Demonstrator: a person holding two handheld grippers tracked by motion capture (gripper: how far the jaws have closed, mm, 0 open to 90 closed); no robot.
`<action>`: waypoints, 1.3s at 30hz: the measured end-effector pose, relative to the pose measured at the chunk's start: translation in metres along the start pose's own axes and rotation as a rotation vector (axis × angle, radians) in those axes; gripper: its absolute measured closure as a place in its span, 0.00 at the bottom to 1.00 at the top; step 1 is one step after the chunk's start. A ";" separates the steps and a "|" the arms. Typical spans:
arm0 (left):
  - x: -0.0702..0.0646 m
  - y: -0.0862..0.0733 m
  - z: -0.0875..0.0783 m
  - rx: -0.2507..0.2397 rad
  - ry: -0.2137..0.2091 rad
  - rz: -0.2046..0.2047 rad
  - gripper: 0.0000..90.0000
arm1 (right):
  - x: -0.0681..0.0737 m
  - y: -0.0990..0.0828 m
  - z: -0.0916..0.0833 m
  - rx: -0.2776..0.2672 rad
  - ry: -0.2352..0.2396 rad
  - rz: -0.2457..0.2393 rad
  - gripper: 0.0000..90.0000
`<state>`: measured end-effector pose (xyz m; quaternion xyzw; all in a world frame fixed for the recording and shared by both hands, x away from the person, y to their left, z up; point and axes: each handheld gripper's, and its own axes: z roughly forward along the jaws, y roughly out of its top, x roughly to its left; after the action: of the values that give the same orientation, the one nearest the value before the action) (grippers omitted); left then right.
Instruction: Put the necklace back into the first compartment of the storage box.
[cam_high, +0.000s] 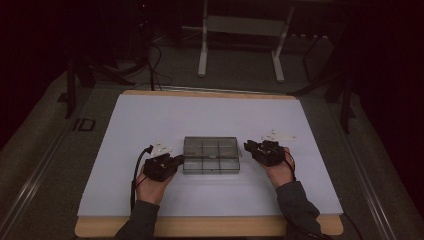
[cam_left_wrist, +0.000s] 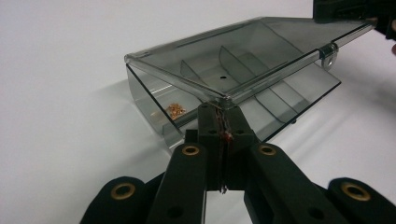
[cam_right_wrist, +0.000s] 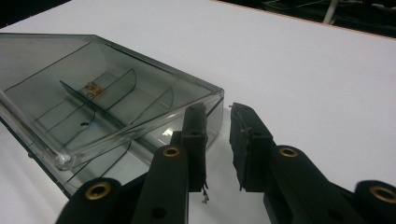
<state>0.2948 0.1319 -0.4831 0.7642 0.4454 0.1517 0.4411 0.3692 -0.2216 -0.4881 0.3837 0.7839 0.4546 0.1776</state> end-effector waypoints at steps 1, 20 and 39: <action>0.000 0.000 0.000 0.003 0.002 0.004 0.98 | 0.000 0.000 0.000 0.001 -0.001 0.001 0.84; -0.002 -0.007 0.001 0.021 0.008 0.013 0.98 | -0.001 -0.001 0.001 0.005 0.000 -0.002 0.84; -0.005 -0.013 0.003 0.042 -0.001 0.026 0.97 | -0.001 -0.001 0.002 0.011 -0.004 -0.008 0.84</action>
<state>0.2870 0.1293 -0.4947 0.7791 0.4383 0.1478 0.4231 0.3705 -0.2217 -0.4902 0.3826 0.7876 0.4486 0.1790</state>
